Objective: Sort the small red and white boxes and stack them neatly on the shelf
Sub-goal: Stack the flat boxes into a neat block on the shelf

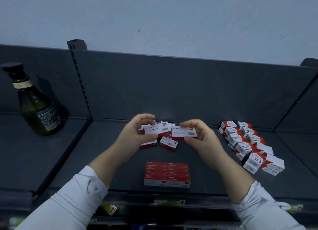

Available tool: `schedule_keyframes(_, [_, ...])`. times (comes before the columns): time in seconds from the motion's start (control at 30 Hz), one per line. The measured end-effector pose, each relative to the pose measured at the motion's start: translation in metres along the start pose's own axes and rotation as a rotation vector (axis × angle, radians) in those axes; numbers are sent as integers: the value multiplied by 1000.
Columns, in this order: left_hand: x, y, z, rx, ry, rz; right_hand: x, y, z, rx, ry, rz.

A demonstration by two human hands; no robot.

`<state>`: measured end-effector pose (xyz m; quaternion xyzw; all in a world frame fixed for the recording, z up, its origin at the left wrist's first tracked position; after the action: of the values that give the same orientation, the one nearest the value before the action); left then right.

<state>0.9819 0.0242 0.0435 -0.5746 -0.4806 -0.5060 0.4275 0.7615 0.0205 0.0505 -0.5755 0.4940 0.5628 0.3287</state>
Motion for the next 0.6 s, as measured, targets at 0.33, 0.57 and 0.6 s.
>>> schedule_keyframes(0.33, [1,3,16,47,61,106,-4,-7,7,43,41,-72])
schedule_keyframes(0.57, [4,6,23,63,41,144,-4,-17,7,3,31,-113])
schedule_keyframes(0.6, [4,7,24,68,39,174,-5,-19,6,2,26,-118])
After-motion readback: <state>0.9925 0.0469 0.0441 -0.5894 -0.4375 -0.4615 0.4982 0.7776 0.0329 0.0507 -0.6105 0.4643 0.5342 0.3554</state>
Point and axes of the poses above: each hand's wrist, its own z-axis away from the middle knuckle, its own y-axis out of the back of the hand, x = y × z, the point moved 4 cm from there along -z, towards the middle knuckle, and after that the axes turned 5 degrees about -x, right-handed, at the moved point
